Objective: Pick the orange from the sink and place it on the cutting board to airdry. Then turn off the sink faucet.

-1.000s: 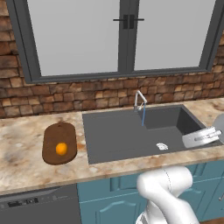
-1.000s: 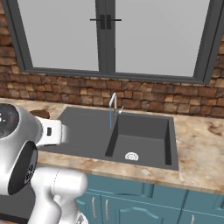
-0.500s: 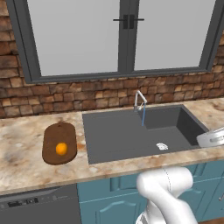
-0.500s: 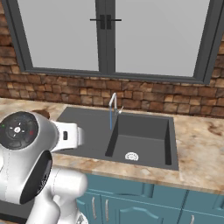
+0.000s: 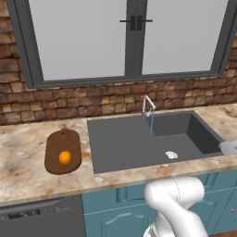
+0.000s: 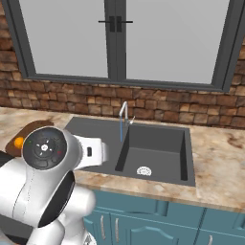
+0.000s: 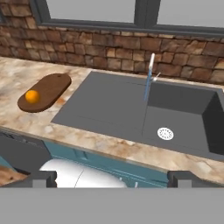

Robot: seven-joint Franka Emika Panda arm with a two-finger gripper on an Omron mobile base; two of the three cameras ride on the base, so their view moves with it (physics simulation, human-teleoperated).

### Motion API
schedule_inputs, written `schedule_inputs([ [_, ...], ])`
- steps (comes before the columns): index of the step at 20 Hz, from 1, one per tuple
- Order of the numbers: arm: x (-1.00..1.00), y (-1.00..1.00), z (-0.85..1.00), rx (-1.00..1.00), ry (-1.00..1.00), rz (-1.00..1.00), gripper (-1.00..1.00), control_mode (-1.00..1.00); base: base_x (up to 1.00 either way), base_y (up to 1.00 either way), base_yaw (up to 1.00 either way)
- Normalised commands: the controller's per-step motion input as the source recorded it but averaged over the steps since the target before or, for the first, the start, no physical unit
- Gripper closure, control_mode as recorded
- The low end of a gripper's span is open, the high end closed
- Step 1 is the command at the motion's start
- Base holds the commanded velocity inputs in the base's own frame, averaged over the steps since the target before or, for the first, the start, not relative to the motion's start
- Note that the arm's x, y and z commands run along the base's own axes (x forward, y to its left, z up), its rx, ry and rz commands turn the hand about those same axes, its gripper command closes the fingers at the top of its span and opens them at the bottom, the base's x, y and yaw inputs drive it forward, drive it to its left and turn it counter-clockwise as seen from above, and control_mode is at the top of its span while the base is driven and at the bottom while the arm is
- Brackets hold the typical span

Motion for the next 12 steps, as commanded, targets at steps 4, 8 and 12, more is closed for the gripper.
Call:
schedule_inputs([
  [4,0.00,-0.29,0.00,0.00,0.00,0.00,-1.00,-1.00,0.00,0.00,0.00],
  [8,0.00,-0.24,0.00,0.00,0.00,0.00,-1.00,-1.00,0.00,0.00,0.00],
  [12,0.13,-0.09,-0.03,0.00,-0.02,0.00,-1.00,-1.00,0.00,0.00,0.00],
])
